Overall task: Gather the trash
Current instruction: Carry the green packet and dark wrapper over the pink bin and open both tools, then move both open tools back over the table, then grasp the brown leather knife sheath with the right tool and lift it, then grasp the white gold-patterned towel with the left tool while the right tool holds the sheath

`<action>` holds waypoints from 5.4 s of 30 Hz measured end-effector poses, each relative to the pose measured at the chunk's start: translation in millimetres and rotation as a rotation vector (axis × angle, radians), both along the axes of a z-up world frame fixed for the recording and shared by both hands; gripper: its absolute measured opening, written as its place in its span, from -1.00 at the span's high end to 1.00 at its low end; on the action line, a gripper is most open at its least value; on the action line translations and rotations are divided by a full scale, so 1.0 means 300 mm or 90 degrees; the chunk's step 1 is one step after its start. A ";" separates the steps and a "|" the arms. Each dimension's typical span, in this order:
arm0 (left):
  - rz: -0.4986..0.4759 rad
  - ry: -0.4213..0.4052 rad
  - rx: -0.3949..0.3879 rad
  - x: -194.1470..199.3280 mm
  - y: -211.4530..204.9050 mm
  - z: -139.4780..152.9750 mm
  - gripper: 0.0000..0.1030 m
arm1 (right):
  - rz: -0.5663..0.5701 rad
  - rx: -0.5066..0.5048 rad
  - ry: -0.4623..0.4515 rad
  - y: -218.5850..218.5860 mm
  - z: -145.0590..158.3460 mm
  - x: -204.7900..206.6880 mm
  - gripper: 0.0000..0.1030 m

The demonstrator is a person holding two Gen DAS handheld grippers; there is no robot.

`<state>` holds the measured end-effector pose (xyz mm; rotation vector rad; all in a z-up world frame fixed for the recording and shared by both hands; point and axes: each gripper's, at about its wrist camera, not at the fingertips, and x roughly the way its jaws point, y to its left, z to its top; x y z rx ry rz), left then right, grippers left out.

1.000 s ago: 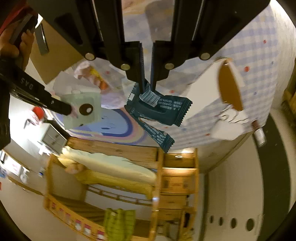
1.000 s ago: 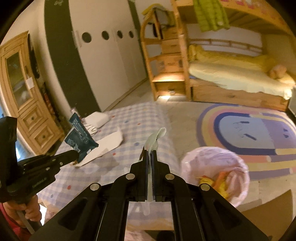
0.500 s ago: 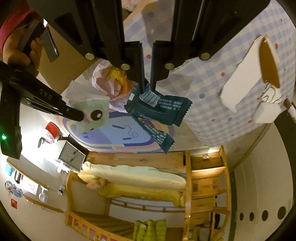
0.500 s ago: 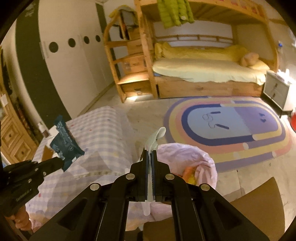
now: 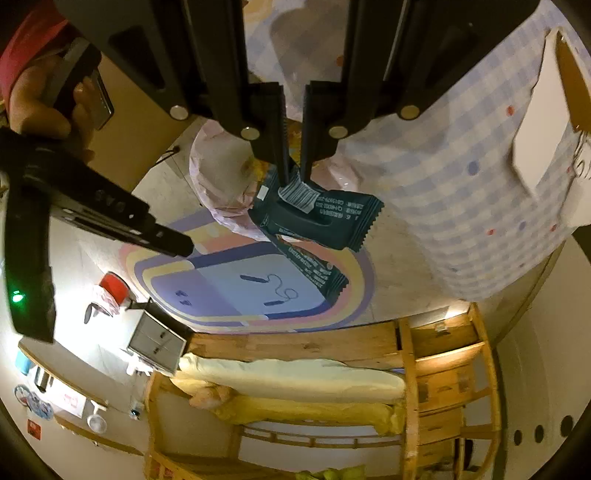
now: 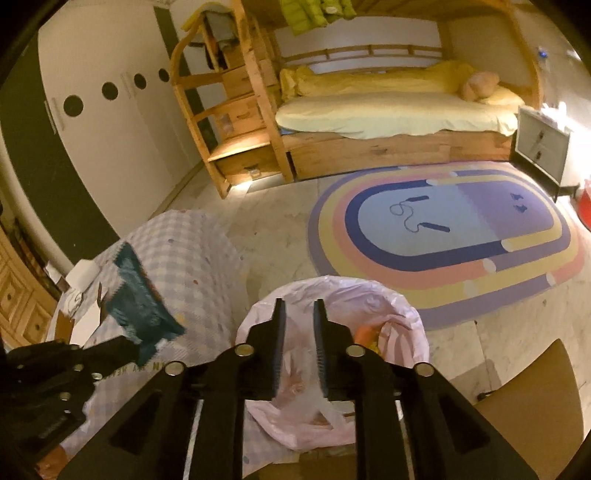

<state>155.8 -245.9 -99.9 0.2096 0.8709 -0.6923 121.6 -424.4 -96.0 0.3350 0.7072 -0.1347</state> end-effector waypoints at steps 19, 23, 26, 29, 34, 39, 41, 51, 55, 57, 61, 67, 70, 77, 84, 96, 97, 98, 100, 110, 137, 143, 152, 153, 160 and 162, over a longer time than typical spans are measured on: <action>0.069 -0.013 0.002 -0.022 0.116 0.025 -0.03 | 0.000 0.009 -0.033 0.026 0.103 -0.142 0.57; 0.111 -0.033 -0.006 -0.064 0.234 0.066 -0.03 | 0.020 0.001 -0.042 0.083 0.138 -0.167 0.57; 0.139 -0.051 -0.012 -0.094 0.309 0.103 -0.03 | 0.039 -0.007 -0.053 0.141 0.169 -0.183 0.57; 0.164 -0.074 -0.022 -0.132 0.377 0.145 -0.05 | 0.069 -0.015 -0.063 0.211 0.198 -0.192 0.56; 0.207 -0.101 -0.029 -0.192 0.503 0.185 -0.12 | 0.130 -0.034 -0.078 0.354 0.235 -0.191 0.37; 0.268 -0.107 -0.025 -0.229 0.659 0.181 -0.16 | 0.179 -0.044 -0.074 0.478 0.249 -0.165 0.27; 0.301 -0.102 -0.029 -0.235 0.736 0.175 -0.17 | 0.210 -0.047 -0.069 0.540 0.250 -0.152 0.25; 0.437 -0.089 -0.008 -0.239 1.043 0.127 -0.32 | 0.321 -0.076 -0.047 0.826 0.224 -0.070 -0.06; 0.473 -0.082 -0.005 -0.232 1.129 0.114 -0.33 | 0.345 -0.074 -0.034 0.902 0.199 -0.038 -0.06; 0.482 -0.084 0.001 -0.228 1.151 0.111 -0.33 | 0.359 -0.076 -0.025 0.944 0.184 -0.012 -0.06; 0.494 -0.086 0.008 -0.214 1.190 0.105 -0.33 | 0.384 -0.083 -0.007 1.033 0.154 0.049 -0.06; 0.505 -0.076 0.015 -0.154 1.254 0.082 -0.33 | 0.421 -0.090 0.035 1.188 0.073 0.162 -0.06; 0.510 -0.061 0.016 -0.120 1.284 0.066 -0.33 | 0.434 -0.086 0.059 1.255 0.029 0.218 -0.06; 0.521 -0.044 0.022 -0.068 1.330 0.036 -0.33 | 0.446 -0.077 0.102 1.351 -0.043 0.348 -0.12; 0.526 -0.040 0.024 -0.056 1.344 0.030 -0.33 | 0.458 -0.089 0.121 1.383 -0.084 0.378 0.00; 0.525 -0.039 0.040 -0.077 1.312 0.041 -0.33 | 0.469 -0.066 0.039 1.319 0.039 0.270 0.75; 0.524 -0.042 0.040 -0.078 1.306 0.049 -0.33 | 0.469 -0.056 0.046 1.309 0.045 0.275 0.74; 0.524 -0.044 0.039 -0.079 1.300 0.053 -0.34 | 0.467 -0.036 0.051 1.284 0.047 0.281 0.72; 0.523 -0.048 0.039 -0.083 1.289 0.060 -0.35 | 0.464 -0.036 0.060 1.268 0.039 0.282 0.71; 0.524 -0.038 0.040 -0.086 1.279 0.045 -0.36 | 0.453 -0.076 0.083 1.259 -0.004 0.293 0.47; 0.533 -0.028 0.038 -0.097 1.296 0.028 -0.36 | 0.434 -0.189 0.118 1.378 -0.095 0.395 -0.07; 0.523 -0.034 0.044 -0.091 1.281 0.037 -0.36 | 0.427 -0.105 0.050 1.273 0.021 0.322 -0.04; 0.464 -0.039 0.022 0.048 1.169 0.060 -0.44 | 0.377 -0.080 0.014 1.091 0.097 0.268 -0.05; 0.456 -0.036 0.019 0.074 1.154 0.058 -0.44 | 0.375 -0.079 0.014 1.084 0.097 0.261 -0.05; 0.437 0.019 -0.006 0.248 1.098 0.012 0.04 | 0.357 -0.074 0.004 1.023 0.094 0.257 -0.05; 0.439 0.041 -0.018 0.304 1.097 -0.008 0.15 | 0.353 -0.076 0.001 1.010 0.092 0.264 -0.05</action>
